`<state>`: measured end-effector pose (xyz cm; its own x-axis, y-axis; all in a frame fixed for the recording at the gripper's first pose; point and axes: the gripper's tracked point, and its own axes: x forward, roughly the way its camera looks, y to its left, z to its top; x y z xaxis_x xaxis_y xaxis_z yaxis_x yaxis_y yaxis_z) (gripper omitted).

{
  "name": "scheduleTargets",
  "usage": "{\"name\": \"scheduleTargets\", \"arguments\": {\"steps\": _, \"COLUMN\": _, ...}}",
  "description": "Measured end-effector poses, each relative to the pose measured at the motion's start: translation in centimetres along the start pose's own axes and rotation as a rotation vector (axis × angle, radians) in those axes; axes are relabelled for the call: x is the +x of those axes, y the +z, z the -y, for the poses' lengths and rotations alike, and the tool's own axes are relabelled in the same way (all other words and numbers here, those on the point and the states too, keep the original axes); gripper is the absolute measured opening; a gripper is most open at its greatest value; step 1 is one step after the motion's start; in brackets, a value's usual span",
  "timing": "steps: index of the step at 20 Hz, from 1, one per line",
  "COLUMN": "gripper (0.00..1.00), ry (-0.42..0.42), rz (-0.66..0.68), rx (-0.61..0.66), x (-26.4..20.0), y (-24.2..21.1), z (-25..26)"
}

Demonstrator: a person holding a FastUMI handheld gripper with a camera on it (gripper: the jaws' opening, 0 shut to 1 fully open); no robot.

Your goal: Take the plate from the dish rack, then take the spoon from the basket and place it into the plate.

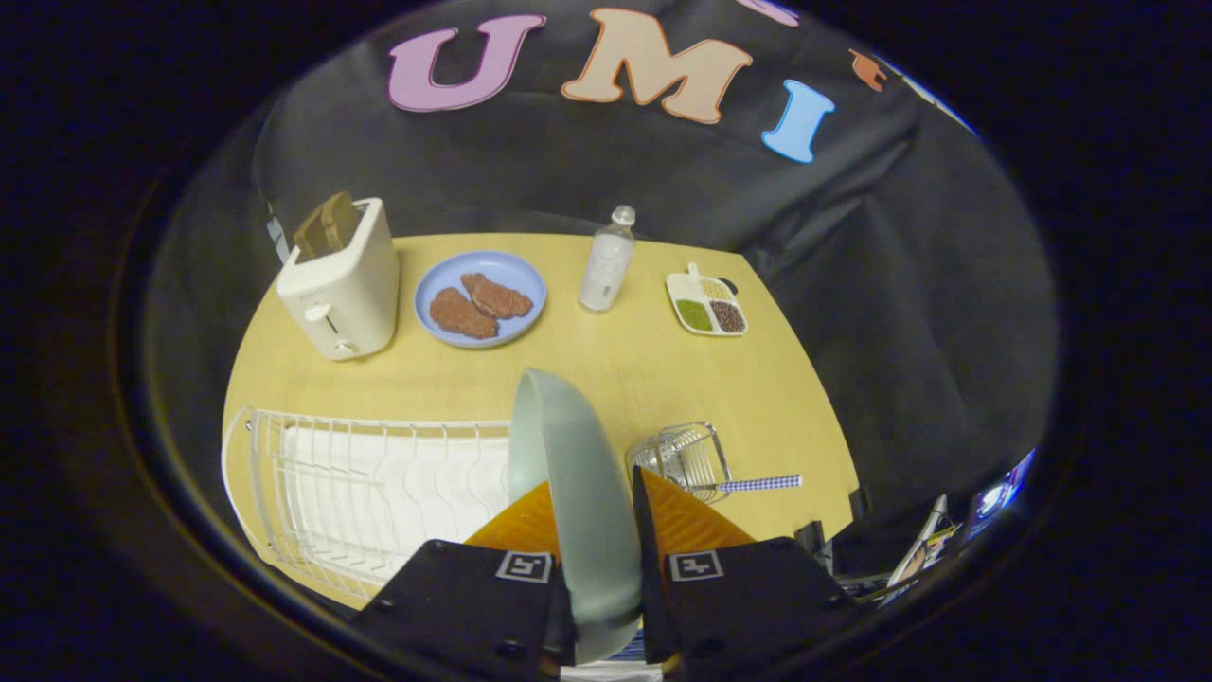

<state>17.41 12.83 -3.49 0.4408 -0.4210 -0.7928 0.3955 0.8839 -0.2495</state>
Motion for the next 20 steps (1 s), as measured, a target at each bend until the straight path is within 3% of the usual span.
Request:
{"name": "scheduleTargets", "arguments": {"steps": 4, "gripper": 0.31, "ry": 0.178, "rz": 0.048, "rx": 0.151, "x": -3.1, "y": 1.1, "z": 0.2}}
{"name": "scheduleTargets", "arguments": {"steps": 8, "gripper": 0.31, "ry": 0.371, "rz": 0.108, "rx": 0.419, "x": -5.6, "y": 0.6, "z": 4.6}}
{"name": "scheduleTargets", "arguments": {"steps": 14, "gripper": 0.3, "ry": 0.631, "rz": 0.086, "rx": 0.717, "x": -6.0, "y": -10.4, "z": 9.1}}
{"name": "scheduleTargets", "arguments": {"steps": 17, "gripper": 0.3, "ry": 0.677, "rz": 0.137, "rx": 0.912, "x": -3.7, "y": -14.2, "z": 12.4}}
{"name": "scheduleTargets", "arguments": {"steps": 20, "gripper": 0.3, "ry": 0.591, "rz": 0.127, "rx": 1.026, "x": 1.2, "y": -19.1, "z": 17.0}}
